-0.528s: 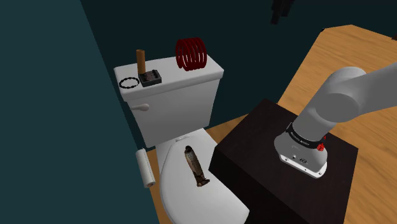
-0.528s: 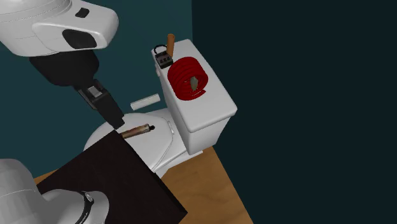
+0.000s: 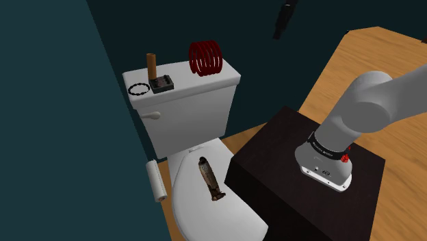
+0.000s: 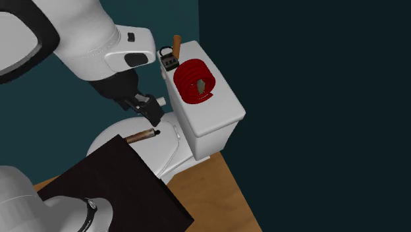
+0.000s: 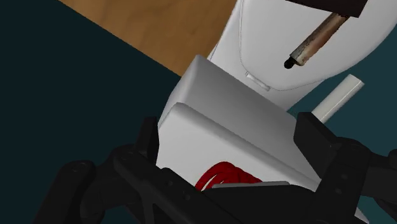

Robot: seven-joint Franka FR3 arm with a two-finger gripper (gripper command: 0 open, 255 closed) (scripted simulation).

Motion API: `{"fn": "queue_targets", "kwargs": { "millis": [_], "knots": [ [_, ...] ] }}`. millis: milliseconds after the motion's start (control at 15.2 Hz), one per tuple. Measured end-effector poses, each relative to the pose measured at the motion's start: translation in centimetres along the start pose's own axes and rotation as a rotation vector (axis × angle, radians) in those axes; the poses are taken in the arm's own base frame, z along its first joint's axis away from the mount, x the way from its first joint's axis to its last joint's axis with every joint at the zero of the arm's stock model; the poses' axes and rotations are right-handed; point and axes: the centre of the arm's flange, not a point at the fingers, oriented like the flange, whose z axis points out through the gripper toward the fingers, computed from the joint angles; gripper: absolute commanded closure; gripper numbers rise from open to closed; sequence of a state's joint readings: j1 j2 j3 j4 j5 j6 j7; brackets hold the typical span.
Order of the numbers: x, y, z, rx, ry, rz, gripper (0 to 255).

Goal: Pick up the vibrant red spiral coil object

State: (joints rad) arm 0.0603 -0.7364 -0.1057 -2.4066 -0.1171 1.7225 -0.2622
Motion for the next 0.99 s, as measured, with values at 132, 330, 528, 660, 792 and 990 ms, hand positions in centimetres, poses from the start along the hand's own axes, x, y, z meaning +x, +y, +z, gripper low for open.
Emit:
{"fn": "queue_targets", "kwargs": {
  "millis": [132, 330, 528, 660, 792, 990],
  "knots": [
    [1.3, 0.3, 2.1, 0.007, 0.038, -0.068, 0],
    [3.3, 0.7, 4.8, 0.016, 0.097, -0.171, 0],
    [5.8, 0.5, 7.2, 0.026, 0.155, -0.274, 0],
    [7.0, 0.7, 8.6, 0.032, 0.195, -0.343, 0],
    [8.9, 0.4, 10.3, 0.039, 0.234, -0.411, 0],
    [11.0, -0.3, 12.7, 0.048, 0.293, -0.515, 0]
  ]
}}
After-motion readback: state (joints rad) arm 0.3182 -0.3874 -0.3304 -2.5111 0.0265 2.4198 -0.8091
